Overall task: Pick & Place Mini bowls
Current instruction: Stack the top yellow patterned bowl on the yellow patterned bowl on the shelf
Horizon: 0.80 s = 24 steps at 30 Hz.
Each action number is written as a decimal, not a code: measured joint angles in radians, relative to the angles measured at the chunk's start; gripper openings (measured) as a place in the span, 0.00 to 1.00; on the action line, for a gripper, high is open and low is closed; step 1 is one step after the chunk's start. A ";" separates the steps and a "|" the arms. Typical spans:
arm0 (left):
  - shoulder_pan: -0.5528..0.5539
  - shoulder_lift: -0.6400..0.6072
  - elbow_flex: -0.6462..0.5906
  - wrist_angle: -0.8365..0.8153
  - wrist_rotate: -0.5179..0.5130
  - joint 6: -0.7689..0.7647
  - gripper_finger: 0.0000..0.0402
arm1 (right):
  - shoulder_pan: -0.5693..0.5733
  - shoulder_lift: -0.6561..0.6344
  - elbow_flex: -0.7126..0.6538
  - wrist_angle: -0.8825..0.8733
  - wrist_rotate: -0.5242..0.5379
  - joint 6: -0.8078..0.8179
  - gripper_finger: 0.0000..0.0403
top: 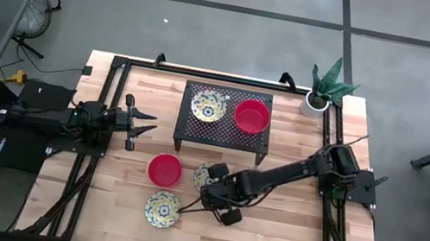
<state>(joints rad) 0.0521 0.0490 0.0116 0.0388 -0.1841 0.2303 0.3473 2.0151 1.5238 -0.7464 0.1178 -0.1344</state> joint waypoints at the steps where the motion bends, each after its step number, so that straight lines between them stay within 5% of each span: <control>1: 0.000 0.000 0.000 0.000 0.000 0.000 0.29 | 0.000 0.000 0.000 0.000 -0.002 -0.001 0.22; 24: 0.000 0.000 0.000 0.000 0.000 0.000 0.29 | 0.000 0.018 0.002 0.002 -0.006 0.003 0.02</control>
<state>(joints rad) 0.0521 0.0491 0.0116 0.0391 -0.1841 0.2306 0.3470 2.0327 1.5253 -0.7439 0.1118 -0.1316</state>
